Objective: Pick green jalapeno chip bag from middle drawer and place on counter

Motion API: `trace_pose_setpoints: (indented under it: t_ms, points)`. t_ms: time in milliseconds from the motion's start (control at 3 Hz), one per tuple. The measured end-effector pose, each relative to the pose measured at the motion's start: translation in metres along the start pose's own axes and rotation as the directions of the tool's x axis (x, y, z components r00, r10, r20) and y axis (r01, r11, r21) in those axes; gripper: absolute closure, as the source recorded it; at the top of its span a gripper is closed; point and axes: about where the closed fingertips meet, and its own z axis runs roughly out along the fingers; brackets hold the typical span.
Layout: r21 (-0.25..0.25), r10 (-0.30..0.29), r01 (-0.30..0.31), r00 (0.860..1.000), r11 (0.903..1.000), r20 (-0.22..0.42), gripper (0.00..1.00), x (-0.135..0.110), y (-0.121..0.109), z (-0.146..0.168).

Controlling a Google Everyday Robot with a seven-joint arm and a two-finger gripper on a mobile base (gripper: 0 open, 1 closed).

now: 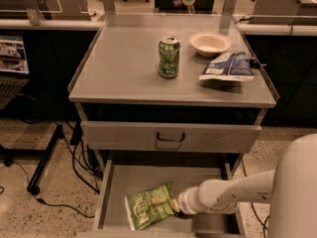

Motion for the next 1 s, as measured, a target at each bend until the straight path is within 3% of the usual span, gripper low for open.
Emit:
trace_pose_setpoints:
  t_ms: [333, 667, 1000]
  points:
    - [0.0, 0.0, 0.0, 1.0, 1.0, 0.0, 1.0, 0.0, 0.0, 0.0]
    - [0.0, 0.0, 0.0, 1.0, 1.0, 0.0, 1.0, 0.0, 0.0, 0.0]
    - [-0.029, -0.036, 0.037, 0.999, 0.9989, 0.027, 1.0, -0.01, 0.014, -0.009]
